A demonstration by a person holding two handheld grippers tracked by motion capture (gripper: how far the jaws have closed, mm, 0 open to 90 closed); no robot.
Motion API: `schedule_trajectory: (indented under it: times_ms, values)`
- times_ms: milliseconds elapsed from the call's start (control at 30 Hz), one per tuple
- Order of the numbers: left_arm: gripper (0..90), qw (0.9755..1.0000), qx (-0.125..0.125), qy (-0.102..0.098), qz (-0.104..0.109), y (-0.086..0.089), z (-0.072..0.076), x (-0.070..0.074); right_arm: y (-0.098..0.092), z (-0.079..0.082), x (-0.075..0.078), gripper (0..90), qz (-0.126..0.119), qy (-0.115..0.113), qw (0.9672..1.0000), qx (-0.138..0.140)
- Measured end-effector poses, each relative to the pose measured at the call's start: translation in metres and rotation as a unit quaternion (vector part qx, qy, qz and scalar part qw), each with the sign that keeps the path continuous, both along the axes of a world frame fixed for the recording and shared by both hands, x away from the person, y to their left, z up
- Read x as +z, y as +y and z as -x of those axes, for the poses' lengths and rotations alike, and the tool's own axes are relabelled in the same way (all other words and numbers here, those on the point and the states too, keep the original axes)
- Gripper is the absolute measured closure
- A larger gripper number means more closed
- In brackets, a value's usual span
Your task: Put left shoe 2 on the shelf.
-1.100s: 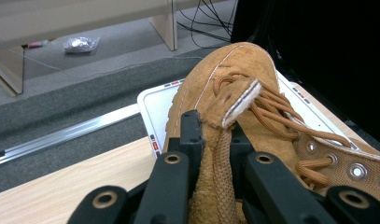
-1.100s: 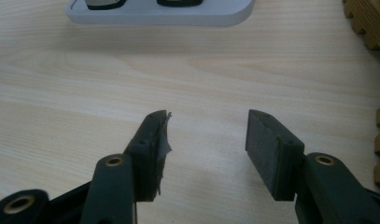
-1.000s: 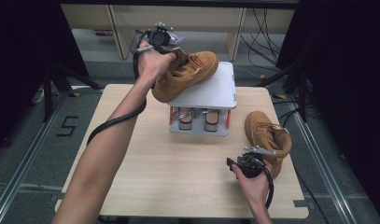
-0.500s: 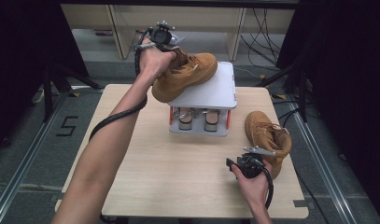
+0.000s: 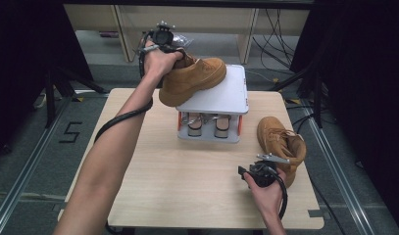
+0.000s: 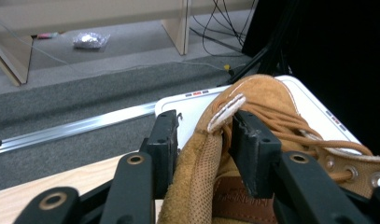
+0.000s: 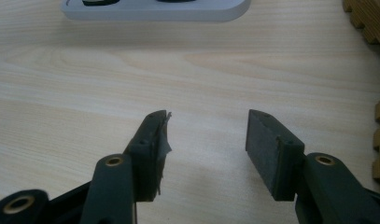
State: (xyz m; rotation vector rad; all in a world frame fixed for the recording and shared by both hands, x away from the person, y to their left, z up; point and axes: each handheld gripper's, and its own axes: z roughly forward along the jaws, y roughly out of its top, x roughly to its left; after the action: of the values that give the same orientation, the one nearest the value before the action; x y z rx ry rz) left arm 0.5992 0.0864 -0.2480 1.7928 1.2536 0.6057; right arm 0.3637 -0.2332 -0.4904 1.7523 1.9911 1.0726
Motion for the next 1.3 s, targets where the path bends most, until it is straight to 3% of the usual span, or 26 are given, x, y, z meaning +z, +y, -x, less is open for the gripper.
schedule_trajectory:
  times_ms: [233,267,300,467,567,667,700,733,767,833,967,1000,1067,1100,1200,1233,1267,1300]
  values:
    - [50.2,0.9994,0.006,-0.03,0.017,0.003,-0.002,-0.002,0.001,0.001,0.0,49.4,-0.009,0.004,1.0,-0.002]
    - [49.1,0.999,0.009,-0.036,0.025,0.002,-0.001,-0.001,0.0,0.0,-0.002,49.5,-0.003,-0.007,1.0,0.004]
    - [48.9,0.9987,0.01,-0.04,0.03,0.001,-0.001,0.001,-0.002,0.0,0.0,49.4,0.013,-0.001,0.9999,0.009]
    - [49.7,0.9971,0.01,-0.066,0.036,0.003,0.006,0.016,0.0,0.0,0.0,49.4,0.017,0.009,0.9998,0.002]
    - [61.8,0.9962,0.008,-0.078,0.037,0.008,0.011,0.023,-0.001,-0.001,0.0,49.4,0.022,0.002,0.9997,0.005]
    - [71.0,0.9947,0.005,-0.089,0.052,0.019,0.022,0.031,-0.001,0.0,0.0,49.4,0.012,-0.005,0.9999,0.009]
    - [73.1,0.994,0.006,-0.092,0.059,0.023,0.026,0.033,0.002,0.001,-0.001,49.4,0.001,0.006,1.0,-0.002]
    - [76.7,0.9937,0.004,-0.094,0.061,0.028,0.029,0.034,0.0,0.0,-0.001,49.4,0.016,-0.004,0.9998,0.007]
    - [80.2,0.9936,0.002,-0.094,0.062,0.034,0.033,0.035,0.0,0.0,-0.001,49.4,0.023,0.001,0.9997,0.006]
    - [86.9,0.9938,-0.001,-0.097,0.054,0.046,0.041,0.034,0.001,0.001,-0.001,50.0,0.002,-0.001,0.9999,0.012]
    - [90.0,0.9951,0.002,-0.087,0.046,0.072,0.054,0.018,0.005,0.001,0.002,56.8,0.01,0.001,0.9999,0.008]
    - [90.0,0.9957,-0.001,-0.082,0.045,0.078,0.057,0.01,0.005,0.0,0.002,60.2,0.018,-0.001,0.9998,0.011]
    - [90.0,0.997,-0.001,-0.068,0.037,0.086,0.059,-0.006,0.007,0.0,0.005,69.6,0.011,-0.006,0.9997,0.02]
    - [90.0,0.9981,-0.001,-0.055,0.028,0.092,0.06,-0.021,0.007,0.0,0.006,73.5,0.011,-0.009,0.9995,0.028]
    - [90.0,0.9989,-0.003,-0.041,0.021,0.1,0.059,-0.047,0.017,0.0,0.018,86.6,0.004,-0.011,0.9996,0.028]
    - [90.0,0.9991,-0.009,-0.037,0.017,0.101,0.058,-0.057,0.019,-0.001,0.022,88.9,0.009,-0.013,0.9994,0.031]
    - [90.0,0.9991,-0.014,-0.036,0.019,0.101,0.057,-0.063,0.02,-0.006,0.026,90.0,0.02,-0.034,0.9979,0.051]
    - [90.0,0.9991,-0.016,-0.036,0.015,0.101,0.057,-0.069,0.024,-0.007,0.031,90.0,0.017,-0.033,0.998,0.052]
